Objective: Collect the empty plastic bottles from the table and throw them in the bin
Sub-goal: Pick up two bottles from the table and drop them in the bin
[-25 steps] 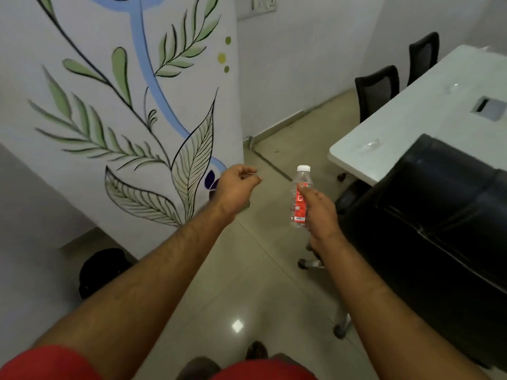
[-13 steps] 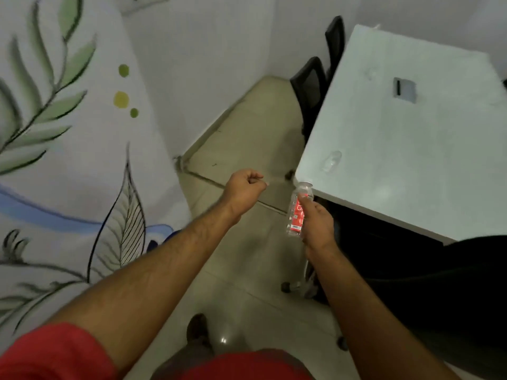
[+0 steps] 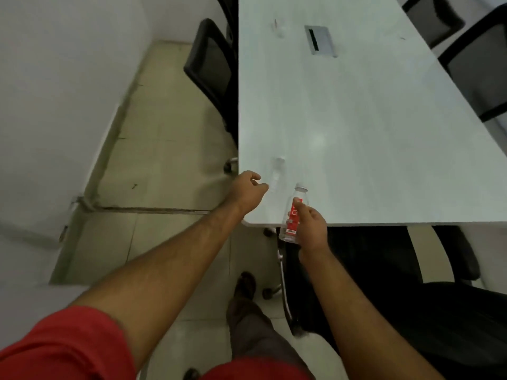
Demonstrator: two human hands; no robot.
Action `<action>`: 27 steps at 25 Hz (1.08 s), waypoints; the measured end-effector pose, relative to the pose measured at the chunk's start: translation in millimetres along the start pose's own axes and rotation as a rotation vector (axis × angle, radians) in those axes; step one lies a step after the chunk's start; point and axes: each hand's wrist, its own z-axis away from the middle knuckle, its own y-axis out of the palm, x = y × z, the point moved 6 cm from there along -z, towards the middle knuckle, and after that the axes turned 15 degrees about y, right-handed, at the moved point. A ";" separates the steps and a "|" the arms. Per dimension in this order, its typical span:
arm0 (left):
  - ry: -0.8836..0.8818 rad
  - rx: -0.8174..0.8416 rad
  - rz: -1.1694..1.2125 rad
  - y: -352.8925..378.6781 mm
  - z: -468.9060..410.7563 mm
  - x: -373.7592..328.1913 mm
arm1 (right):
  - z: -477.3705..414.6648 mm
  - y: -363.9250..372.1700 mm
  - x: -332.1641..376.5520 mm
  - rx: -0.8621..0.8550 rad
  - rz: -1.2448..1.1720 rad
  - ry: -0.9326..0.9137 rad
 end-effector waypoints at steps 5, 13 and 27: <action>-0.021 0.097 -0.312 55.1 -101.2 13.2 | -91.1 1.9 36.7 -0.095 0.023 0.085; -0.037 0.130 -0.416 82.8 -143.7 43.8 | -148.9 9.3 45.1 -0.125 0.063 0.123; -0.154 0.039 0.803 -60.5 72.8 19.1 | 20.2 55.4 -29.1 0.234 0.080 -0.058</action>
